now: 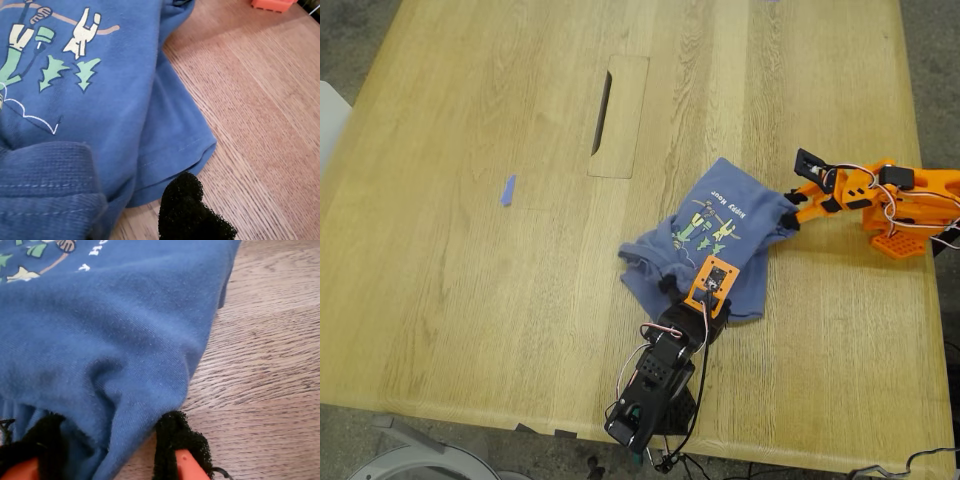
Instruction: Fold a T-shirt
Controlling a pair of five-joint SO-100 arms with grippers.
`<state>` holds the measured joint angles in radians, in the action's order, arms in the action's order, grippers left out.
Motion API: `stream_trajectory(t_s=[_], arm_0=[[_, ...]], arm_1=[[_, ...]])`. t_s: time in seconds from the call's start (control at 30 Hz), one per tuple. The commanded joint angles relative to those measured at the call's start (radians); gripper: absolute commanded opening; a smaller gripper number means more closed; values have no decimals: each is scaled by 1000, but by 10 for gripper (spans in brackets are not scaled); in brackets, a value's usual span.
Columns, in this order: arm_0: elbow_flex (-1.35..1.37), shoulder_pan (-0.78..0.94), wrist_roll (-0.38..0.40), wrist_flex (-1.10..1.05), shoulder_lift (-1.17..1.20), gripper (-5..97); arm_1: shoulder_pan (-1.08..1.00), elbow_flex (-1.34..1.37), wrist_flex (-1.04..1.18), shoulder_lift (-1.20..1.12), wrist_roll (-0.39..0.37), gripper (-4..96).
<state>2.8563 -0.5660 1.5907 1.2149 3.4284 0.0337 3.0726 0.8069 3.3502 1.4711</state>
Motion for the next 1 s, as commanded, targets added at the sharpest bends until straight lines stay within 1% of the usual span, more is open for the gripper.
stream_trajectory(t_s=[0.0,0.07,0.13,0.3,0.37,0.47,0.53,0.57,0.63,0.73,0.9,0.97], arm_0=[[-25,9,-15,-29,17,633],[-32,26,-18,-15,20,657],[-54,49,-9,57,20,675],[-118,75,115,342,46,717],[-144,94,133,411,35,718],[-158,138,146,420,17,716],[-161,146,173,403,-5,714],[-166,153,173,383,-15,714],[-175,179,146,324,-43,706],[-187,198,121,173,-74,705],[-259,196,106,23,-138,694],[-267,198,100,-61,-144,673]], arm_1=[[11,-34,-3,14,-2,328],[3,-49,2,9,0,328],[-2,-63,12,9,3,329],[-2,-92,18,-5,3,329],[-6,-114,15,-29,3,329],[-9,-156,-5,-87,5,329],[-9,-189,-23,-133,5,329],[-5,-206,-34,-156,5,329],[0,-238,-57,-202,5,327],[8,-308,-94,-291,5,319],[34,-482,-115,-460,3,312],[38,-549,-123,-525,0,310]])
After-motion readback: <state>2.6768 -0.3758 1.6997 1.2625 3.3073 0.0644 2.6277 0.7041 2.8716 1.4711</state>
